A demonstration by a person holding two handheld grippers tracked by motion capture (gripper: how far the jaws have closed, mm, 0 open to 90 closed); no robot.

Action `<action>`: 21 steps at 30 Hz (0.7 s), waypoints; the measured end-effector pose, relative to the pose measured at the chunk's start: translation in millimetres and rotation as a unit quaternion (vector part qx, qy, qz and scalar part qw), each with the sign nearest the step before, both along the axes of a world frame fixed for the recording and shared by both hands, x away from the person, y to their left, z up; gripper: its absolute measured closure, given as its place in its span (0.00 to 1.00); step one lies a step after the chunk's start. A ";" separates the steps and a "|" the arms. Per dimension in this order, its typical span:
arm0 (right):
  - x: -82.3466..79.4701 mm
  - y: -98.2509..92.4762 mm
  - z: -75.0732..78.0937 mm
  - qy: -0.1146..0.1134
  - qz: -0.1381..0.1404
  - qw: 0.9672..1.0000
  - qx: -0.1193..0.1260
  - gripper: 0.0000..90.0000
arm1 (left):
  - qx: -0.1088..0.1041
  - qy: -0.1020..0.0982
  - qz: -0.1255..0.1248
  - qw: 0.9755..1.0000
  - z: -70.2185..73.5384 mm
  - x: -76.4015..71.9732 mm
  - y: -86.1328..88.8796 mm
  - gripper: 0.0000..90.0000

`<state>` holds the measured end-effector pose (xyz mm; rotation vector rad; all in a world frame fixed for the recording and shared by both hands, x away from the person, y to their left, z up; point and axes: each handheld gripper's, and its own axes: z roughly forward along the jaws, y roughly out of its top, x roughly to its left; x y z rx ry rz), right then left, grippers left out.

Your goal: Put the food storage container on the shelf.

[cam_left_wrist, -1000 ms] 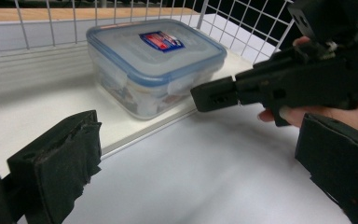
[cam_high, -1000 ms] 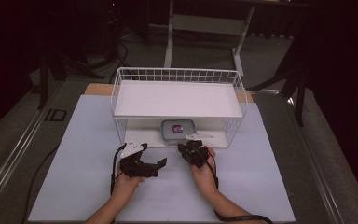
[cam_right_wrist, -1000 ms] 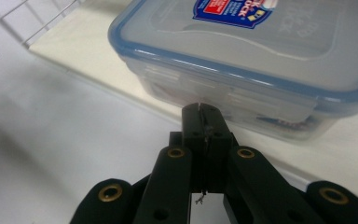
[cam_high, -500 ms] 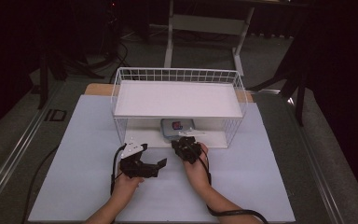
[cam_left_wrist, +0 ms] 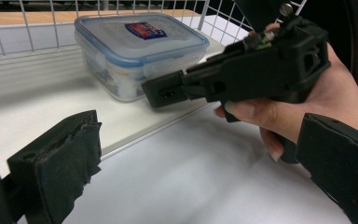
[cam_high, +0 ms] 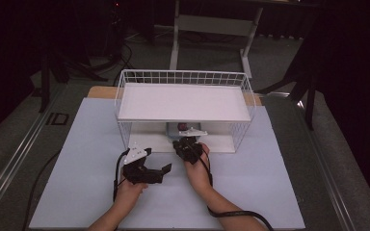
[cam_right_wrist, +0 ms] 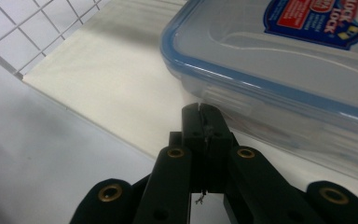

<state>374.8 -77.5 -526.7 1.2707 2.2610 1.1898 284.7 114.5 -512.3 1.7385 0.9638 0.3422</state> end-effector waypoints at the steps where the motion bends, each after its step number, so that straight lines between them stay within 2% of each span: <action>1: 2.0 1.9 0.0 -0.001 0.000 1.000 -0.003 1.00 | -0.002 0.000 0.000 1.000 -0.2 -0.2 -0.1 0.01; 5: 2.6 2.5 -1.6 0.000 0.002 1.000 -0.005 0.99 | 0.000 -0.002 -0.003 1.000 -0.7 -1.0 -0.8 0.01; 11: -8.6 -1.9 0.4 -0.003 0.017 1.000 -0.001 0.97 | -0.001 0.001 -0.004 1.000 -1.1 -0.3 -0.7 0.01; 15: -21.1 -15.3 5.0 -0.002 0.021 1.000 0.013 0.90 | -0.002 -0.013 -0.013 1.000 0.7 -1.0 -1.5 0.01; 18: -29.3 -25.8 10.6 -0.021 0.024 0.999 0.005 0.87 | -0.008 -0.023 -0.025 0.999 3.6 -1.5 -2.0 0.01; 21: -32.8 -38.2 16.1 -0.027 0.018 0.999 0.009 0.83 | -0.008 -0.029 -0.029 0.999 7.5 -2.0 -1.9 0.01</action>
